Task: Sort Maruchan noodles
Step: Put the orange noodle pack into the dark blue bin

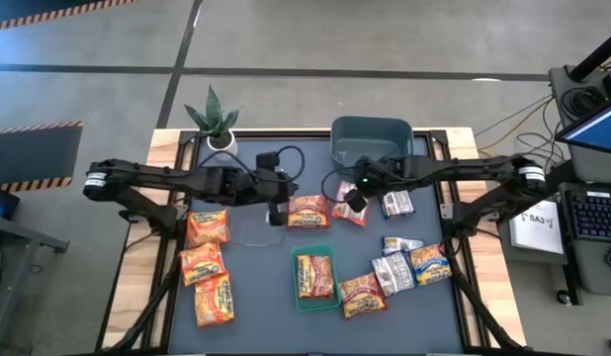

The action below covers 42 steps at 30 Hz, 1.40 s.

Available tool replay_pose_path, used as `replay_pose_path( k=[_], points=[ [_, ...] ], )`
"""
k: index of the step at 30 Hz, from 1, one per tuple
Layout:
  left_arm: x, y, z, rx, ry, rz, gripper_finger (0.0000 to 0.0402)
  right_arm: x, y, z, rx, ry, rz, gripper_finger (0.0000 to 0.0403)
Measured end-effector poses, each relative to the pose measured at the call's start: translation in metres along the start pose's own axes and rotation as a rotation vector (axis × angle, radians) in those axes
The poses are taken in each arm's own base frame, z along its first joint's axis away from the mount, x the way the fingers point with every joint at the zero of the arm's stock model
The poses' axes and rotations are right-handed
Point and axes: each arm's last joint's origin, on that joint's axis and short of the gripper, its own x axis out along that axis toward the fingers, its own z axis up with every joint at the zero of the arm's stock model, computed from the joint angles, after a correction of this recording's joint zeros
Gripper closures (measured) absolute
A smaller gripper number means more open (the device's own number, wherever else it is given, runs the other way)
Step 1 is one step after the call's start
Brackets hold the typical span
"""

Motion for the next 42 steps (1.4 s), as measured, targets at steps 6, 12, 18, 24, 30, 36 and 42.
replay_pose_path(
  k=[6,12,18,24,30,36,42],
  points=[
    [0.003,-0.003,0.000,-0.037,-0.042,-0.030,0.0402,-0.006,-0.007,-0.016,0.011,0.053,0.077,0.0394],
    [0.055,-0.025,-0.003,0.021,-0.142,-0.067,0.0402,0.021,-0.019,-0.053,0.175,0.072,0.113,0.0394],
    [0.125,-0.039,-0.012,0.060,-0.137,-0.136,0.0402,0.032,-0.024,-0.064,0.233,0.067,0.121,0.0374],
    [0.177,-0.044,-0.023,-0.018,-0.080,-0.236,0.0402,0.027,-0.024,-0.065,0.232,0.079,0.151,0.0310],
    [0.211,-0.040,-0.032,-0.054,-0.025,-0.226,0.0402,0.019,-0.030,-0.069,0.268,0.077,0.174,0.0230],
    [0.231,-0.029,-0.049,-0.109,0.053,-0.204,0.0402,0.028,-0.035,-0.080,0.365,0.091,0.166,0.0164],
    [0.239,-0.028,-0.058,-0.114,0.081,-0.211,0.0402,0.040,-0.038,-0.087,0.439,0.062,0.184,0.0119]
  ],
)
